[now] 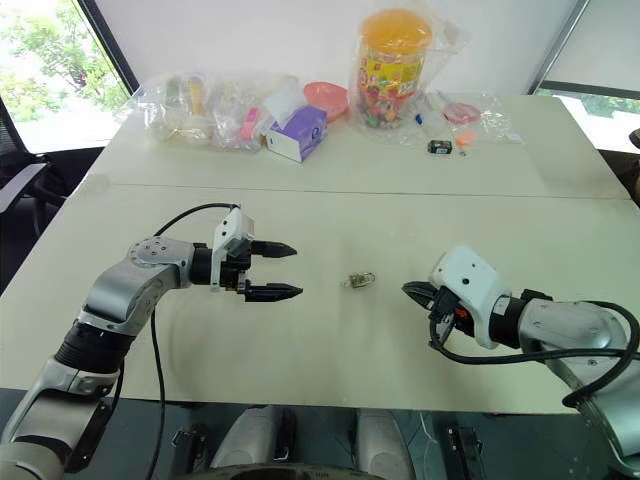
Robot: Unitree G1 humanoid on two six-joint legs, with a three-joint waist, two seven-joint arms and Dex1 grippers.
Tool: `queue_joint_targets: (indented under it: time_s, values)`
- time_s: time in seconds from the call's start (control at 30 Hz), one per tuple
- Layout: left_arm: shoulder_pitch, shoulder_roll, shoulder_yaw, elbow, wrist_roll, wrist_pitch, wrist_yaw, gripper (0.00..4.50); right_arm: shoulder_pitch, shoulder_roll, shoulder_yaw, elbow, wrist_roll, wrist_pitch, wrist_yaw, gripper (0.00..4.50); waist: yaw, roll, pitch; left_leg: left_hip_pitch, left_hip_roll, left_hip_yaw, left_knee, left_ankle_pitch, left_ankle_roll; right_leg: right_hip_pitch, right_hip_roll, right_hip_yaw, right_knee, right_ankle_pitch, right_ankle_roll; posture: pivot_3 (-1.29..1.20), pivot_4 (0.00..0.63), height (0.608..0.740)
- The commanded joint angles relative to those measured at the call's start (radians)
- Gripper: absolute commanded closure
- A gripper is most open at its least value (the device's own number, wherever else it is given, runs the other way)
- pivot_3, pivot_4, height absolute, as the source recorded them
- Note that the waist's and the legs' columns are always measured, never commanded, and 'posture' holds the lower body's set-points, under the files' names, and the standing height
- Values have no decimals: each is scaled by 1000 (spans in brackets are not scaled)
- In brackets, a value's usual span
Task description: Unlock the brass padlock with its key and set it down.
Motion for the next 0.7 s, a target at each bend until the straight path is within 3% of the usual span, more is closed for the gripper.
queue_joint_targets:
  time_s: [0.03,0.7]
  values:
    - [-8,8,20,-43,-15,7,6,43,-17,-18,-9,-6,11,-9,5,4500,0,0,0,0,0,0,0,0,0,0,0,0,0,0,0,0,150,740]
    - [-5,25,29,-60,-32,26,-8,43,-68,-60,22,25,14,-30,31,4500,0,0,0,0,0,0,0,0,0,0,0,0,0,0,0,0,150,740]
